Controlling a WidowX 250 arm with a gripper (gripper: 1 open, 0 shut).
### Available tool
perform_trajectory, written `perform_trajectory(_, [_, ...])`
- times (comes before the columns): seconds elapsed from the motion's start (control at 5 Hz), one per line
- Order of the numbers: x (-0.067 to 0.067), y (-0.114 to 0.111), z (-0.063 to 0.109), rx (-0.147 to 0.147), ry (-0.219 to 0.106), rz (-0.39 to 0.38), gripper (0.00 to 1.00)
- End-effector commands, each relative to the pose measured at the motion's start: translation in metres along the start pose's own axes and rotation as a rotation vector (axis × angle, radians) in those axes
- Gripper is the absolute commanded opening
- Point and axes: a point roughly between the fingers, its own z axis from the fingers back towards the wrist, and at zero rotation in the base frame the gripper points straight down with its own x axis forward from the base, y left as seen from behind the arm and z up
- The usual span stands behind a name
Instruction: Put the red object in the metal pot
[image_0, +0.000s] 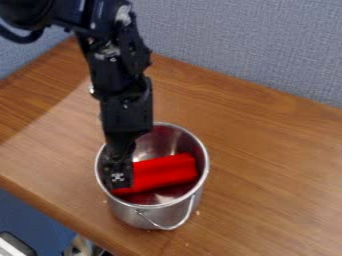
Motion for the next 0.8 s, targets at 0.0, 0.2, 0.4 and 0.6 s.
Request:
perform_trajectory(0.0, [0.012,0.004,0.002,0.035,-0.006,0.001,1.00])
perform_trajectory(0.2, [0.027,0.002,0.001,0.040,-0.007,-0.016,1.00])
perform_trajectory(0.4, [0.032,-0.009,0.016,0.051,0.007,0.026,1.00])
perform_trajectory(0.6, [0.033,-0.018,0.014,0.041,0.012,0.070,1.00])
